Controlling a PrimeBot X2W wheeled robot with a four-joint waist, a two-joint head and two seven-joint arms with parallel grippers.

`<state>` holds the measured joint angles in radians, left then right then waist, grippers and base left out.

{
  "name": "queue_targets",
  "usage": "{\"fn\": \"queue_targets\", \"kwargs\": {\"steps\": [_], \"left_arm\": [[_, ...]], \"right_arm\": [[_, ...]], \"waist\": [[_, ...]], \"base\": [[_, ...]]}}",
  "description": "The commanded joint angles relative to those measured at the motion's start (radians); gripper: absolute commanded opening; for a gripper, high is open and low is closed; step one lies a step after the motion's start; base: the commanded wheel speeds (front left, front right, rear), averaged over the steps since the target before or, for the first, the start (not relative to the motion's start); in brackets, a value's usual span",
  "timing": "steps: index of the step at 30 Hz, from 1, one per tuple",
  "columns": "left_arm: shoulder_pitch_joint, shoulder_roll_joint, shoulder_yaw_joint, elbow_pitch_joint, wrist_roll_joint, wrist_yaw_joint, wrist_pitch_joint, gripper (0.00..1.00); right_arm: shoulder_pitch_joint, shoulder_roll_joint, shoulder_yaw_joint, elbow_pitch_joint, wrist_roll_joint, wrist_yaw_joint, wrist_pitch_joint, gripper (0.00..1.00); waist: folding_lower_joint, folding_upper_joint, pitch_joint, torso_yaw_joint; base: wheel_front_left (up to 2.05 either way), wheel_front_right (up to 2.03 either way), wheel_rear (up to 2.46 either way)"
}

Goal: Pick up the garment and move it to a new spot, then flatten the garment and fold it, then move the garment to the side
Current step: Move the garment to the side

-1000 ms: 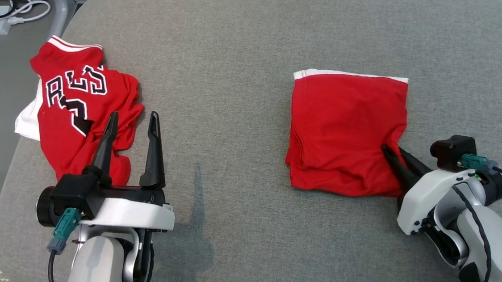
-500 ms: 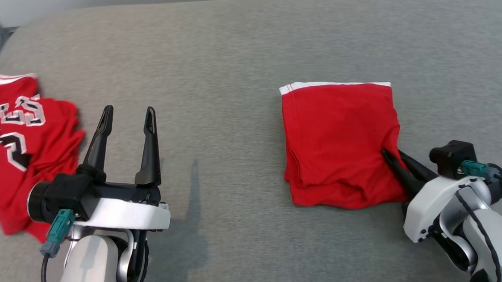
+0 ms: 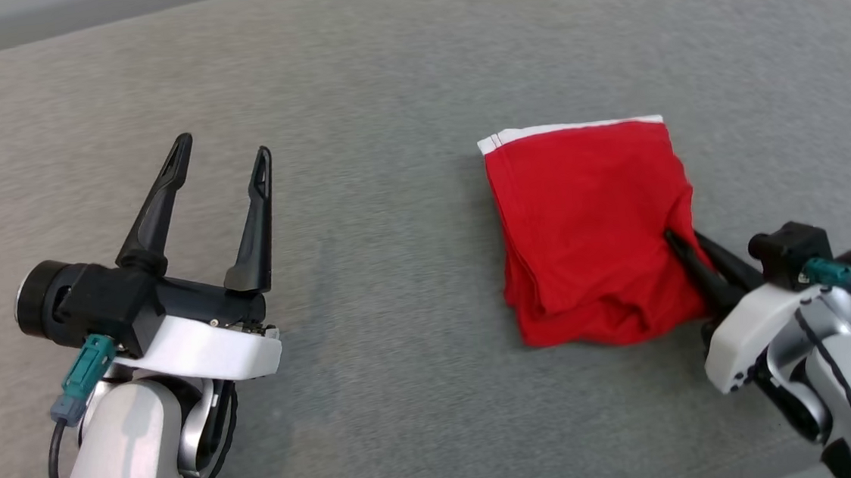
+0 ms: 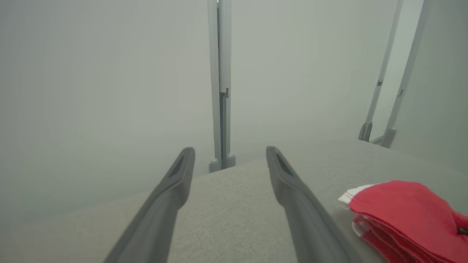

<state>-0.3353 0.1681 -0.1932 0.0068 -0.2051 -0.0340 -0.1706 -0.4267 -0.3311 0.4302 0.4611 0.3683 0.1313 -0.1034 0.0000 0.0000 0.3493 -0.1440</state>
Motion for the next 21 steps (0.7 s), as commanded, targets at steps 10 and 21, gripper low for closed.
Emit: {"fn": "queue_targets", "kwargs": {"steps": [10,21], "left_arm": [[-0.063,0.053,-0.015,-0.131,0.040,-0.007,0.084,1.00],[-0.150,0.078,-0.056,-0.223,0.073,-0.026,0.138,1.00]], "right_arm": [[-0.255,-0.135,0.078,0.061,-0.042,-0.001,-0.087,0.00],[-0.452,-0.275,0.000,0.241,-0.012,-0.001,-0.123,0.00]], "waist": [[0.0000,0.0000,0.171,-0.168],[0.0000,0.0000,0.296,-0.179]], "base": [[0.00,0.00,0.00],[0.00,0.00,0.00]]}}
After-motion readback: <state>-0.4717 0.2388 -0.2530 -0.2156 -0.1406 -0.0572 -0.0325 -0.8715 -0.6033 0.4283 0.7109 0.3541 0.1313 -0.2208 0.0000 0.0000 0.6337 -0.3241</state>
